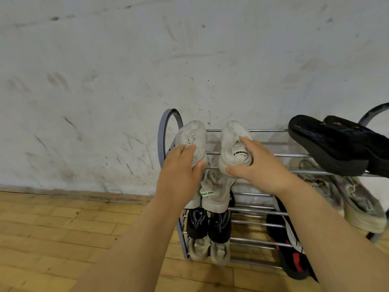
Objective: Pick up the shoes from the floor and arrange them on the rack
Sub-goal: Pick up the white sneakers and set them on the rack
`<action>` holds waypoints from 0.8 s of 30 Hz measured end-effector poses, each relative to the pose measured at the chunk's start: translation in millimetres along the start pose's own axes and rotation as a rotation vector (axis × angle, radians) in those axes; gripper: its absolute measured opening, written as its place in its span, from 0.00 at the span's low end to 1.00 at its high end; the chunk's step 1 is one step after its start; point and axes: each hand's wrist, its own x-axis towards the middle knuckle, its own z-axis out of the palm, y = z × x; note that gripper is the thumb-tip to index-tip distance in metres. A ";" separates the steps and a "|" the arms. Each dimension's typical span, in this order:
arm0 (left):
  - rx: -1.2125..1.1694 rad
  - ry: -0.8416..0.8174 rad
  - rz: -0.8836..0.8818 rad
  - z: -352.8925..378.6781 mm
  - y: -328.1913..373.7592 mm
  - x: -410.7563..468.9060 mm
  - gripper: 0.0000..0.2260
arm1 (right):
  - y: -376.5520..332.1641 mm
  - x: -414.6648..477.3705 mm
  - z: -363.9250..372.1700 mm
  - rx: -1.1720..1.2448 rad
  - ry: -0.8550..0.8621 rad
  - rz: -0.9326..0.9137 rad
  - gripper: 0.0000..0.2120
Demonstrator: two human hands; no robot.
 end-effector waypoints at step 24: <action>-0.042 -0.040 -0.133 -6.1 -20.4 -9.7 0.22 | -8.0 9.5 30.1 -0.014 -0.015 -0.059 0.43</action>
